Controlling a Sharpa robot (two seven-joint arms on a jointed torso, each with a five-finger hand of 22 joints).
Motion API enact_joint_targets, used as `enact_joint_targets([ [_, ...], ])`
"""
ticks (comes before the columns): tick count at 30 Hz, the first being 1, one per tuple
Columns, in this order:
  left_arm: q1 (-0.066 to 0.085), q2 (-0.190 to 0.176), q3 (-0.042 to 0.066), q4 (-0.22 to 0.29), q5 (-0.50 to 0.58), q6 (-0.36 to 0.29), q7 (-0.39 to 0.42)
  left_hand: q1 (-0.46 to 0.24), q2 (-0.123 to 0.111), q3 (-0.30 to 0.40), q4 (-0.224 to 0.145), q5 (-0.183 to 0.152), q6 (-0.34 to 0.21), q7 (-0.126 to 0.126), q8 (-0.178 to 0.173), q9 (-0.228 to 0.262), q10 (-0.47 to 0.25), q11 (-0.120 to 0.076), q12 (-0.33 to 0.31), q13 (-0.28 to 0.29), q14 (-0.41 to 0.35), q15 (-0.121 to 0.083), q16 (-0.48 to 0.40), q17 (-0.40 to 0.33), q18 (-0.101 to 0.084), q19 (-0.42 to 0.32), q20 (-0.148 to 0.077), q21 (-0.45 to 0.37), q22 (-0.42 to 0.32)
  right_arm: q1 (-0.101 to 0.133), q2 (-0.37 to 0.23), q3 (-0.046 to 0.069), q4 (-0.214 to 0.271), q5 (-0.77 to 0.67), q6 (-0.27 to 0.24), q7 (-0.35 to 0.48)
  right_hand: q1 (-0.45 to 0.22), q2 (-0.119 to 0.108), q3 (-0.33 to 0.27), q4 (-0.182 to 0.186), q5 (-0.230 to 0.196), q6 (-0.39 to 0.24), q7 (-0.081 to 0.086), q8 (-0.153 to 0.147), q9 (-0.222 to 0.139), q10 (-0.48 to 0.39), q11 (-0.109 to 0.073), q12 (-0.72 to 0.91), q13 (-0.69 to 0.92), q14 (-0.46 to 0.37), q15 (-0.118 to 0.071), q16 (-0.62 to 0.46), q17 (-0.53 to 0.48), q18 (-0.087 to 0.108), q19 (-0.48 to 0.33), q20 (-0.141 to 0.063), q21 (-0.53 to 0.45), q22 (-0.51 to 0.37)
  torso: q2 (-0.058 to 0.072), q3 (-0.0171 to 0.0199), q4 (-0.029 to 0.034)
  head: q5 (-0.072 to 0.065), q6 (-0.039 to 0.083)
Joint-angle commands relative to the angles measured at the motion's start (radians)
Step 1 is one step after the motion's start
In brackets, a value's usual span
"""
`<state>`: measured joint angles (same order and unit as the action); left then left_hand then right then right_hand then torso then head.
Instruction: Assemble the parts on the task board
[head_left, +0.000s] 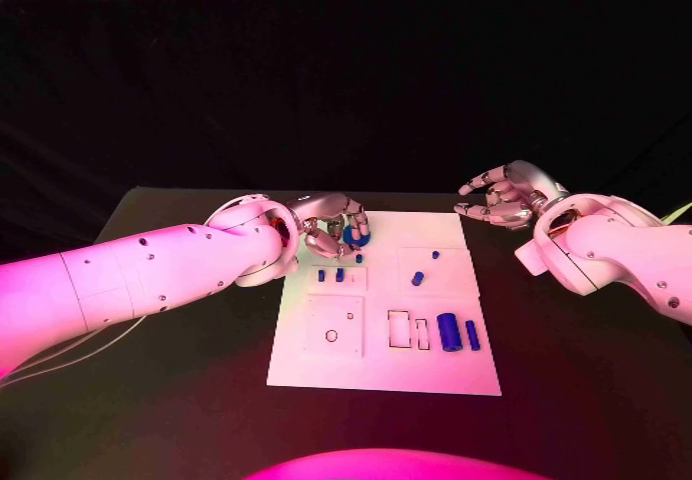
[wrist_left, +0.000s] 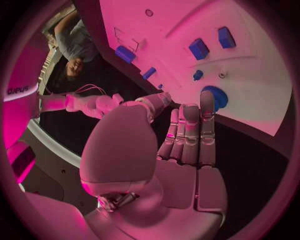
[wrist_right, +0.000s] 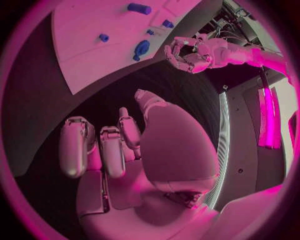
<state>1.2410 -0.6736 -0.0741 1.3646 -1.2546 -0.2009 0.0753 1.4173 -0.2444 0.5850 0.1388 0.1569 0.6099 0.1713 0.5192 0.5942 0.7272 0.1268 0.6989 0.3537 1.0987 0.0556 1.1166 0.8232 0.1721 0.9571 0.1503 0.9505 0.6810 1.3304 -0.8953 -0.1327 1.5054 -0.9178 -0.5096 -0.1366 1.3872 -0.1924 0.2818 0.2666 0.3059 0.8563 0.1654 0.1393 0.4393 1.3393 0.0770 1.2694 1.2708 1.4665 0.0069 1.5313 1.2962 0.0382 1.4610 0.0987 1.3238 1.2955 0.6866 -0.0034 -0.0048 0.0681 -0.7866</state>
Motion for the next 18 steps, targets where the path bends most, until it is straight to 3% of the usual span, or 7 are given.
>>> enact_joint_targets([
  [1,-0.009,0.019,-0.005,-0.026,-0.071,0.005,0.016,-0.01,-0.015,0.013,-0.019,-0.006,0.02,0.016,-0.017,-0.022,-0.01,0.005,-0.017,-0.022,-0.003,0.002,-0.008,-0.015,0.012,-0.026,0.001,-0.008,-0.007,-0.001,0.001,0.0,0.0,0.001,-0.001,0.008,-0.008,-0.021,0.02,0.014,0.012,0.002,0.0,0.019,-0.007,-0.034,0.001,-0.027,-0.017,0.07,-0.005,-0.03,0.147,0.024,-0.009,0.006,-0.033,0.112,0.001,0.0005,-0.0011,-0.001,0.003],
  [7,-0.023,0.054,-0.011,-0.077,-0.153,0.04,0.014,-0.017,-0.021,-0.002,-0.026,-0.006,0.056,0.01,-0.035,-0.065,-0.007,0.007,-0.039,-0.055,-0.003,0.004,0.007,-0.029,0.012,-0.027,0.004,-0.008,-0.006,-0.001,0.003,-0.001,-0.001,0.002,-0.012,0.02,-0.007,-0.025,0.029,0.013,0.013,0.001,0.0,0.021,-0.008,-0.054,0.0,-0.054,-0.042,0.057,-0.006,-0.056,0.107,0.036,-0.034,0.005,-0.094,0.078,0.002,0.001,-0.0021,-0.003,0.007],
  [18,-0.027,0.101,-0.012,-0.136,-0.195,0.068,0.001,-0.014,-0.017,-0.008,-0.032,-0.004,0.086,0.009,-0.053,-0.099,0.009,0.006,-0.049,-0.078,0.012,0.004,0.038,-0.017,0.012,-0.023,0.005,-0.005,-0.004,-0.001,0.006,-0.001,-0.002,0.002,-0.023,0.035,-0.007,-0.028,0.038,0.012,0.014,-0.003,-0.001,0.022,-0.01,-0.078,0.0,-0.087,-0.074,0.044,-0.008,-0.086,0.068,0.047,-0.055,0.004,-0.151,0.045,0.001,0.0015,-0.0014,-0.004,0.006],
])
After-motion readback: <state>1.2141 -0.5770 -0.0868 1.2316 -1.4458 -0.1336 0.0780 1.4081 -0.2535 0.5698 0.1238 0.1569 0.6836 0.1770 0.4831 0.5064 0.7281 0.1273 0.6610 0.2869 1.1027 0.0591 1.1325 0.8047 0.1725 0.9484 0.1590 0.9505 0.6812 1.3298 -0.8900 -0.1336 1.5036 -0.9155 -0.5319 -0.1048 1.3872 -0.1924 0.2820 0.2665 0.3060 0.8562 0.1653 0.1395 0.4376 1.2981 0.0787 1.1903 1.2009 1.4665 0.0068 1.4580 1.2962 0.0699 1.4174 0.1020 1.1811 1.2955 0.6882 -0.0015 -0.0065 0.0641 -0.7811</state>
